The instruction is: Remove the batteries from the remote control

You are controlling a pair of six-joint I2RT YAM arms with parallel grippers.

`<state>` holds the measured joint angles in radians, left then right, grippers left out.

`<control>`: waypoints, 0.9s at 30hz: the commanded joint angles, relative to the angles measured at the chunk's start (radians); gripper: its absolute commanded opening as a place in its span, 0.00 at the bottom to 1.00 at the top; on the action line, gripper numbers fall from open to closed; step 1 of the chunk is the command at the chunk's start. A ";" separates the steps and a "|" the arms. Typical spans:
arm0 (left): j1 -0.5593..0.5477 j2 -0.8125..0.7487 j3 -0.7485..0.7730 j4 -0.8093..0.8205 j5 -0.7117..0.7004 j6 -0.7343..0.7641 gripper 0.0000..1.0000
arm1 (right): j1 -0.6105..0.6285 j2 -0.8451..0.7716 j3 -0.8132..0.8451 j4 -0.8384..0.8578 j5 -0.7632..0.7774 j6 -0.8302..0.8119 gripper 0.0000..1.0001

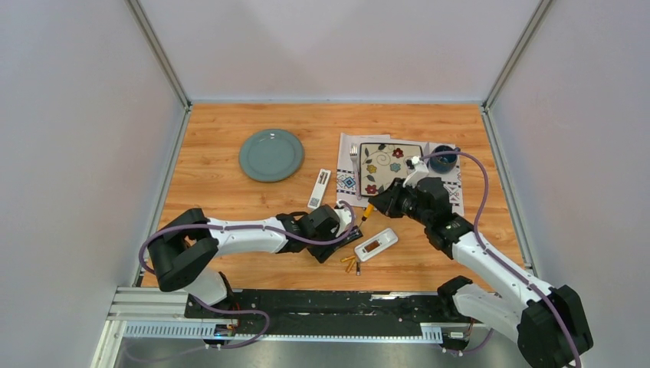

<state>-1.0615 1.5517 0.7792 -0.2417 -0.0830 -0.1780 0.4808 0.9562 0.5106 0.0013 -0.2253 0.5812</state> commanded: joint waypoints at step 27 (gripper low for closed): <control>-0.031 -0.013 -0.101 0.001 0.078 -0.028 0.30 | -0.005 0.193 0.042 0.140 0.116 -0.041 0.00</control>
<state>-1.0756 1.4956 0.7040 -0.1833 -0.0860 -0.1909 0.4789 1.1233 0.5110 0.0780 -0.1299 0.5522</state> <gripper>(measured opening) 0.483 0.147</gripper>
